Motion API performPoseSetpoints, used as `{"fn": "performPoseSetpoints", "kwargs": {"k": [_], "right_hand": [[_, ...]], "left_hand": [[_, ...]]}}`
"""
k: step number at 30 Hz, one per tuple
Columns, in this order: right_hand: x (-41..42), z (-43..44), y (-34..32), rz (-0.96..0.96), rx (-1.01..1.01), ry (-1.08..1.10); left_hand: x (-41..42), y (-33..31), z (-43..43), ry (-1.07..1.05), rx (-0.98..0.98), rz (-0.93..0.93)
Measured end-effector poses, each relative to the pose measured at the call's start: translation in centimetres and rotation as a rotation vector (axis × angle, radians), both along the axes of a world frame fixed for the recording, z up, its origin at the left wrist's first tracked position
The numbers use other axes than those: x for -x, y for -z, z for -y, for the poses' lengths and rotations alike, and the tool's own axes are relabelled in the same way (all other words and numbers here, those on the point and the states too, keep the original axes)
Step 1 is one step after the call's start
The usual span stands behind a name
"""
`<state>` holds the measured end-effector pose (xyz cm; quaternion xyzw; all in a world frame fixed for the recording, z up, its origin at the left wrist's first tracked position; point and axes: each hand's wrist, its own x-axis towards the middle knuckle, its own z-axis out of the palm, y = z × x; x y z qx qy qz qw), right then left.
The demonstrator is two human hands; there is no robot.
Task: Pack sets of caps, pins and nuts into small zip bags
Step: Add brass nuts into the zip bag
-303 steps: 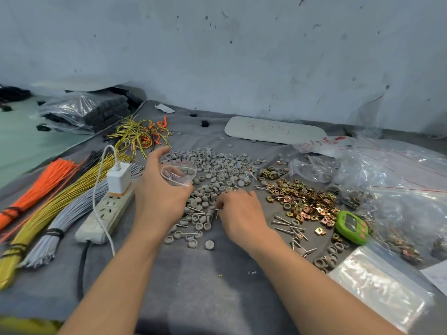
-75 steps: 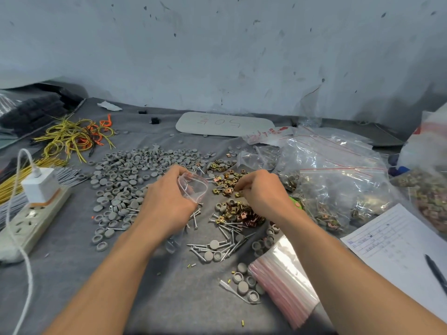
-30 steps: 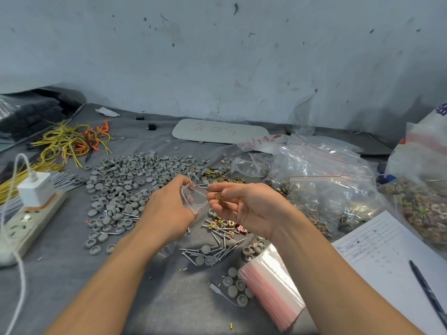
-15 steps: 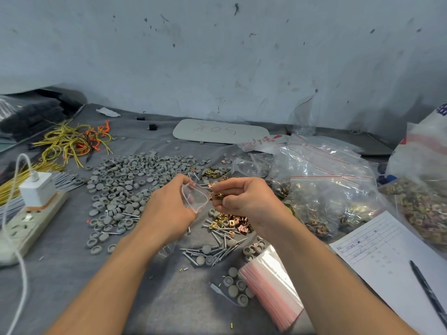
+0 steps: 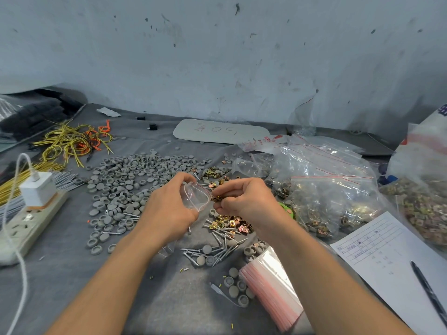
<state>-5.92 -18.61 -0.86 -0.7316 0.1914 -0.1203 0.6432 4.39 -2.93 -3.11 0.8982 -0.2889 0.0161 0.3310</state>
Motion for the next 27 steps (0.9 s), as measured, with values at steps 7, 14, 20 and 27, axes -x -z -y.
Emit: {"fn": "performPoseSetpoints", "kwargs": {"k": [7,14,20,27], "right_hand": [[-0.3,-0.1,0.0,-0.003,-0.005,0.027],[-0.7,-0.4,-0.3,-0.027,-0.262,0.095],[-0.6,-0.3,-0.6,-0.031,-0.301,0.052],[-1.1,-0.8,-0.1,-0.050,-0.249,0.073]], "left_hand": [[0.2,-0.2,-0.2,0.020,-0.018,0.014],[0.4,-0.3,-0.2,0.035,0.004,-0.010],[0.6,-0.4,-0.3,0.063,0.030,-0.007],[0.9,-0.3,-0.2,0.126,0.070,-0.016]]}}
